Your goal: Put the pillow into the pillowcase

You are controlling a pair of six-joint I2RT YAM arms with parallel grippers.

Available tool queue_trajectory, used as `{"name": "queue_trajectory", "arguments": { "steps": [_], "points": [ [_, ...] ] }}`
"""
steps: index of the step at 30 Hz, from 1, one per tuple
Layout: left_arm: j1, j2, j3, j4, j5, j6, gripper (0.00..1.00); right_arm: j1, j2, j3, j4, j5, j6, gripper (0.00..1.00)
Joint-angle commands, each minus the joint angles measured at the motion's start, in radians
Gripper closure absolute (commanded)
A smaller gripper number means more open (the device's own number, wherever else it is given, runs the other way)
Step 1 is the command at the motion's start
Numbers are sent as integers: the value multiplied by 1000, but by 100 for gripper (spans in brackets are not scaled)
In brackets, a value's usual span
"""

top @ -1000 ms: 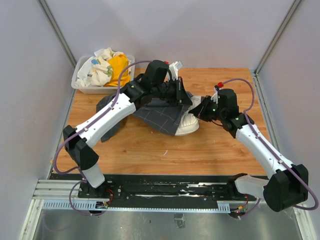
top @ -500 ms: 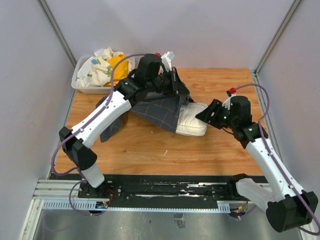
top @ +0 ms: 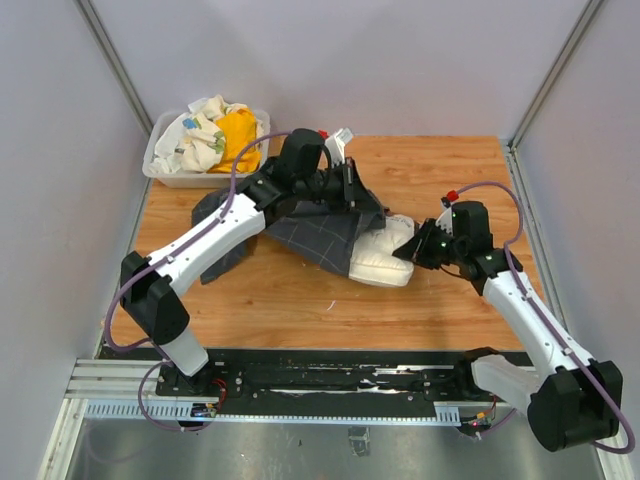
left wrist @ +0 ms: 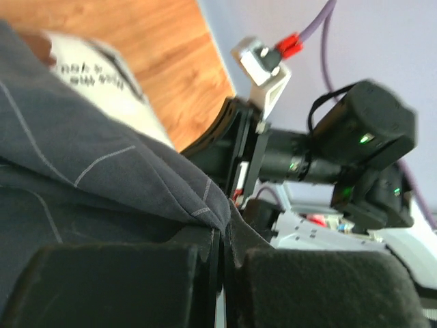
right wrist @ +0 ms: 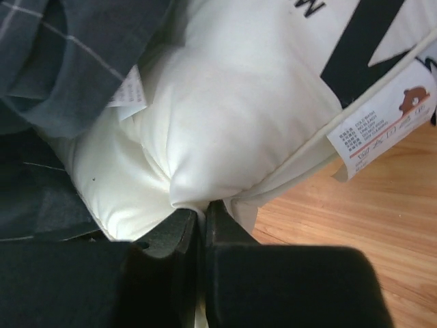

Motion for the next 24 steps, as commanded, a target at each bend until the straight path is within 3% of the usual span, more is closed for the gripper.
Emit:
{"name": "queue_trajectory", "arguments": {
  "steps": [1,4,8,10,15,19,24],
  "points": [
    [-26,-49,-122,0,93,47,100,-2,22,-37,85,-72,-15,99],
    [-31,-92,-225,-48,90,88,98,-1,42,-41,92,-87,-21,99],
    [-32,-152,-291,-168,20,151,79,-1,59,-49,98,-109,-35,99],
    [-32,-172,-269,-257,-71,186,68,-1,65,-57,103,-122,-50,99],
    [-31,-161,-150,-417,-294,253,55,26,106,-81,112,-151,-80,99],
    [-29,-89,-106,-398,-332,278,47,50,110,-97,117,-144,-86,99],
    [-28,49,-48,-345,-334,319,46,58,110,-89,122,-137,-99,99]
  ]
}}
